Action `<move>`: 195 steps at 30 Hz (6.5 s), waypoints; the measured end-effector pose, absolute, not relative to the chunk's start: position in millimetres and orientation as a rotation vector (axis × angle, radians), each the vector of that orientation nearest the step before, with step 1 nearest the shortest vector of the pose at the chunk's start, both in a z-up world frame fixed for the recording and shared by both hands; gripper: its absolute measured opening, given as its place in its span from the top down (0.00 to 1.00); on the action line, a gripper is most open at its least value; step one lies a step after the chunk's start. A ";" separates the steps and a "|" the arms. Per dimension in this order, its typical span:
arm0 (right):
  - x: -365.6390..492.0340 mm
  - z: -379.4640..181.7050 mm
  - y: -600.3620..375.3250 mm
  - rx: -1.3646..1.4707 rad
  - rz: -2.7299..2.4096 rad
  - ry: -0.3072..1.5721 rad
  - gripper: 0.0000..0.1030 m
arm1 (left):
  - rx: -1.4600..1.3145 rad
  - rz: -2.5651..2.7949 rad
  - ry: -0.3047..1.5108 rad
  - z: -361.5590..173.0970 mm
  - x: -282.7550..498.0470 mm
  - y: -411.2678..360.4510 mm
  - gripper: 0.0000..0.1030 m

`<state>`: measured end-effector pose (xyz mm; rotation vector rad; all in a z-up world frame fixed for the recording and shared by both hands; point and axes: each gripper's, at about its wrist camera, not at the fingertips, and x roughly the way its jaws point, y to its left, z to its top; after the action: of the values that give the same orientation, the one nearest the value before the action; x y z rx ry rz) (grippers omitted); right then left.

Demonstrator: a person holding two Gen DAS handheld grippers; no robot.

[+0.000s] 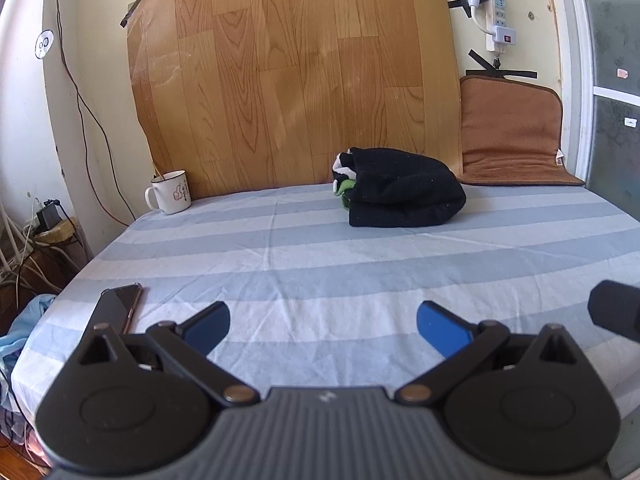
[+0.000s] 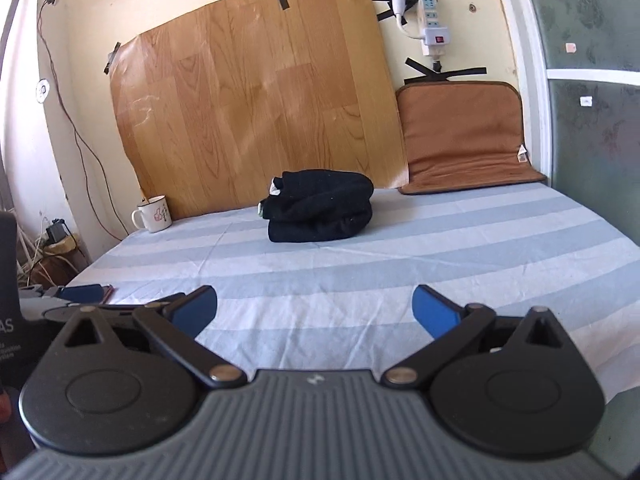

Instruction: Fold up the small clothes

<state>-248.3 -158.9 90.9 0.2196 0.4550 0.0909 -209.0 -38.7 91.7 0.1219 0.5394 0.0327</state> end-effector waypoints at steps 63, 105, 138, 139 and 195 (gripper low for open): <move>-245.5 80.8 -155.1 0.245 0.111 0.501 0.00 | 0.120 0.012 0.659 70.4 -205.2 -38.1 0.00; -244.2 78.5 -154.1 0.256 0.113 0.506 0.00 | 0.123 0.030 0.667 65.4 -202.1 -30.8 0.00; -246.7 83.7 -156.1 0.248 0.097 0.468 0.00 | 0.118 0.081 0.663 63.6 -196.9 -24.3 0.00; -247.1 83.2 -156.8 0.246 0.097 0.467 0.00 | 0.118 0.083 0.662 63.6 -196.7 -23.9 0.00; -3.1 39.5 -220.1 0.228 0.053 0.615 0.00 | 0.202 0.055 0.756 41.7 46.6 -83.5 0.00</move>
<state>-3.1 -220.1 39.5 0.2285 0.6151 0.0527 46.6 -83.5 41.8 0.2020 0.7557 0.0548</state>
